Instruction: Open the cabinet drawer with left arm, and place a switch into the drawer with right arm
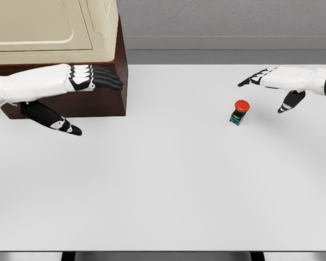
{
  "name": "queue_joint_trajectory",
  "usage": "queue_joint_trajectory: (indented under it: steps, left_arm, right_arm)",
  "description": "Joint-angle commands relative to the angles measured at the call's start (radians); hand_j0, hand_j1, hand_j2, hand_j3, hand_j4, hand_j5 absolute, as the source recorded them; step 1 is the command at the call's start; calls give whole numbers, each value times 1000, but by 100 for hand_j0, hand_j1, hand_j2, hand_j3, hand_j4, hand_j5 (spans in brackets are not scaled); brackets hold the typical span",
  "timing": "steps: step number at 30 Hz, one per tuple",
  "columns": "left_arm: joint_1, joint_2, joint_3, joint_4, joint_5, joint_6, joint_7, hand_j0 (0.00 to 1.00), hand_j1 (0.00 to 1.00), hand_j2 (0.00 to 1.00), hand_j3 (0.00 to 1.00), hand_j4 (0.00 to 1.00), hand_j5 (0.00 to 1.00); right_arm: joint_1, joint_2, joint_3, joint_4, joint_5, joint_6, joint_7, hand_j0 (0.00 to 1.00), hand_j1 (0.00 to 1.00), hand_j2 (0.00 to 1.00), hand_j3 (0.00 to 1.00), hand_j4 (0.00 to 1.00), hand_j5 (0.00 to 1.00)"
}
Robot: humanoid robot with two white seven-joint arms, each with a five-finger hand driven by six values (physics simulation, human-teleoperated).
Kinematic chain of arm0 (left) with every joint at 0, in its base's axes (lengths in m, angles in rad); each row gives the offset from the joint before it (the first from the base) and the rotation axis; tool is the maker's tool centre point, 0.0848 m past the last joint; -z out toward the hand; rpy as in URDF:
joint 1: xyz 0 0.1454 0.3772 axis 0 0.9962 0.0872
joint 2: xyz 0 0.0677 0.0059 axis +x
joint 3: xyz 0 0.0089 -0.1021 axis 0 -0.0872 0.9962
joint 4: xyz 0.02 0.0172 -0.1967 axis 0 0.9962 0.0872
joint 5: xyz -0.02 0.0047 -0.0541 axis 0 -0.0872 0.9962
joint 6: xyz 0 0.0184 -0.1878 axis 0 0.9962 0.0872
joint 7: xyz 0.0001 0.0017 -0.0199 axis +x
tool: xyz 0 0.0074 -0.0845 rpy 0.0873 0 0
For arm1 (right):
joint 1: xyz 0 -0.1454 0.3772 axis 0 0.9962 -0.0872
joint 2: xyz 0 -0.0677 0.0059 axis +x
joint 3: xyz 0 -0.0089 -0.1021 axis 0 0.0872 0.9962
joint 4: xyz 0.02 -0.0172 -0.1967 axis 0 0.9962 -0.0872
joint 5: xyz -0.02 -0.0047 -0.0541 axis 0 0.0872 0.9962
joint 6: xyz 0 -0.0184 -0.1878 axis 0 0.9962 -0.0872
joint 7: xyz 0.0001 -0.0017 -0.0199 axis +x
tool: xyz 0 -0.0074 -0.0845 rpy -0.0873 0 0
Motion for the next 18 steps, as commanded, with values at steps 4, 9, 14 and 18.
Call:
queue_joint_trajectory:
  steps: [4,9,14,18]
  left_arm:
    - [2,4,-11,-1,13,3,2,100,100,100,100,100,100]
    - [-153,1,-232,-1,32,3,2,100,100,100,100,100,100]
    - [-505,93,-540,-1,158,3,2,100,100,100,100,100,100]
    - [-710,164,-767,-1,220,3,0,100,100,100,100,100,100]
  right_arm:
    - [3,-2,0,-1,-5,0,0,100,100,100,100,100,100]
    - [12,37,12,-11,-5,0,0,100,100,100,100,100,100]
    - [14,72,22,18,-4,4,0,100,100,100,100,100,100]
    - [12,107,45,75,-4,2,0,100,100,100,100,100,100]
